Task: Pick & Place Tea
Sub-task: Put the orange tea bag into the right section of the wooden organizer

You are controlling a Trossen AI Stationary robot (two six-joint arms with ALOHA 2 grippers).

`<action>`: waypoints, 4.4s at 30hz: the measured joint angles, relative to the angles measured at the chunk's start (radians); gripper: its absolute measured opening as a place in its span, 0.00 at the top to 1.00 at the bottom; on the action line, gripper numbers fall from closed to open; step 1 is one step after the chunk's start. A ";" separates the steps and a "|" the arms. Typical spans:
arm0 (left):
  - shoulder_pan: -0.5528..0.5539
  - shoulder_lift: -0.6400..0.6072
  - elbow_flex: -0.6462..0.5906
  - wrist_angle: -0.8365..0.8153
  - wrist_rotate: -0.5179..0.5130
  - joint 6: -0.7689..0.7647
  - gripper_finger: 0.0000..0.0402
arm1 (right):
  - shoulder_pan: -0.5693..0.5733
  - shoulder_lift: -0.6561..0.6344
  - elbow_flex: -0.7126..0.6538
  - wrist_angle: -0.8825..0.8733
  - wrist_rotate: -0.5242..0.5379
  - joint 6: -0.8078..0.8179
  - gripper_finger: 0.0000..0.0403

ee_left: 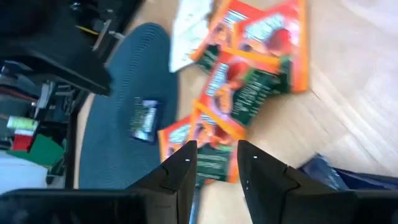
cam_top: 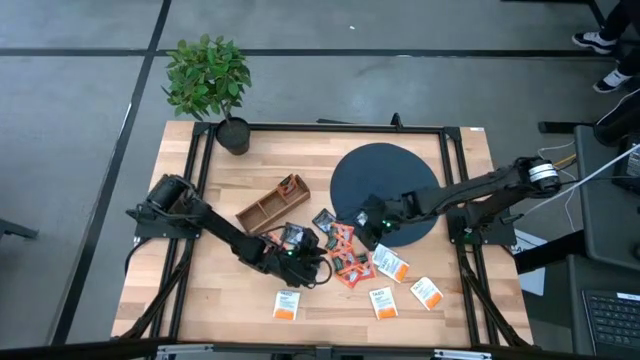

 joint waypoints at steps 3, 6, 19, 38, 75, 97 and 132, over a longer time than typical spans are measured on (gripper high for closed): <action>-0.008 0.065 0.031 -0.002 -0.008 0.019 0.70 | 0.025 0.011 0.000 -0.005 0.009 0.007 0.55; -0.020 0.139 0.098 0.017 -0.084 0.045 0.70 | 0.043 0.040 -0.001 -0.015 0.011 0.030 0.55; -0.039 0.208 0.231 -0.113 -0.136 0.072 0.71 | 0.090 0.100 -0.001 -0.034 0.010 0.086 0.55; -0.003 0.213 0.295 -0.250 0.058 0.086 0.71 | 0.093 0.100 -0.001 -0.027 -0.001 0.106 0.55; 0.012 0.228 0.295 -0.208 0.065 -0.007 0.99 | 0.093 0.100 -0.001 -0.017 0.000 0.076 0.55; -0.170 0.086 0.293 -0.503 -0.436 -0.193 1.00 | 0.093 0.100 -0.002 -0.020 0.025 0.040 0.55; -0.303 -0.221 0.295 -1.308 -0.514 0.066 1.00 | -0.082 0.100 -0.002 0.769 -0.415 -0.077 0.55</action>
